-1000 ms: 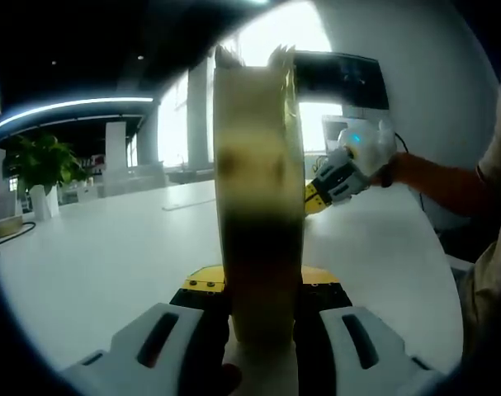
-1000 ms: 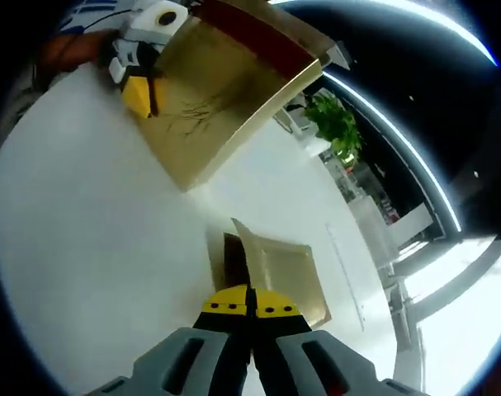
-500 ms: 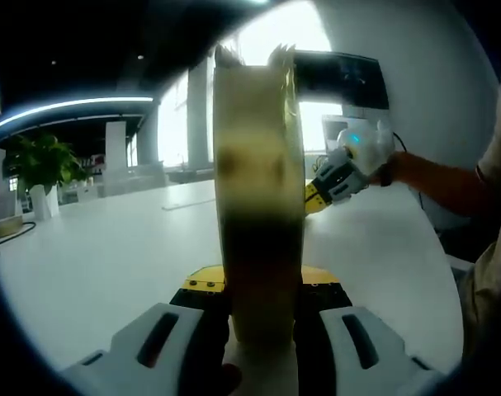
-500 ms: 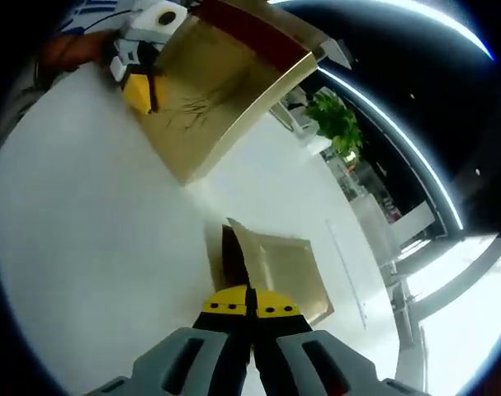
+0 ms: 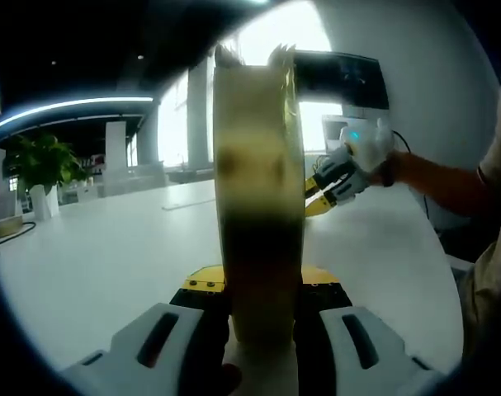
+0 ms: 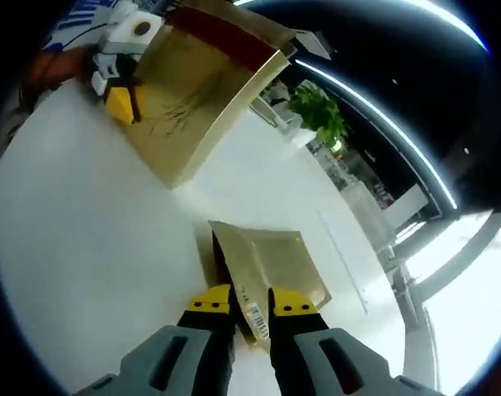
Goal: Extract single mask from mask box in order stack masks on table
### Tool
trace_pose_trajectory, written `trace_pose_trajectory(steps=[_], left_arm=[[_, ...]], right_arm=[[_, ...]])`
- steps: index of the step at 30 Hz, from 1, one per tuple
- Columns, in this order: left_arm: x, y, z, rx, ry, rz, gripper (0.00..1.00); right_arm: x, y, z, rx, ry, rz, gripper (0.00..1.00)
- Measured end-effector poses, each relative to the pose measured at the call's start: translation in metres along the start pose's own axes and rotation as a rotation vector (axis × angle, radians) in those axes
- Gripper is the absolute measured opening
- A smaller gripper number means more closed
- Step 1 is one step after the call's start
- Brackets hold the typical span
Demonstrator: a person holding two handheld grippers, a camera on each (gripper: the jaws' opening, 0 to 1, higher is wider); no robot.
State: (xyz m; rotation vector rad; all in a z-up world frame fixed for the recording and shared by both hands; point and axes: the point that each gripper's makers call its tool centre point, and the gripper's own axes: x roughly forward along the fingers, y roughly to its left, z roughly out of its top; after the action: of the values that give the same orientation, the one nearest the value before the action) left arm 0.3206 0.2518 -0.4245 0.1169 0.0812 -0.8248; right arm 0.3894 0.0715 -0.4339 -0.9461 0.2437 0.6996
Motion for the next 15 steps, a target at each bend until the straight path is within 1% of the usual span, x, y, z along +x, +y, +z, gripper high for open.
trace_pose_trajectory(steps=[3,6,15], left_arm=[[0.0001,-0.0002,0.0000,0.000,0.000,0.000,0.20],[0.0001,-0.0003,0.0000,0.001,0.000,0.000,0.20],[-0.0001,-0.0007,-0.0003,0.000,0.002,0.000,0.20]], right_arm=[[0.0021,-0.0026,-0.0014,0.018,-0.002,0.002,0.11],[0.0029,-0.0023,0.0000,0.020,-0.009,0.003,0.06],[0.0055,-0.0010,0.0003,0.031,-0.010,0.008,0.05]])
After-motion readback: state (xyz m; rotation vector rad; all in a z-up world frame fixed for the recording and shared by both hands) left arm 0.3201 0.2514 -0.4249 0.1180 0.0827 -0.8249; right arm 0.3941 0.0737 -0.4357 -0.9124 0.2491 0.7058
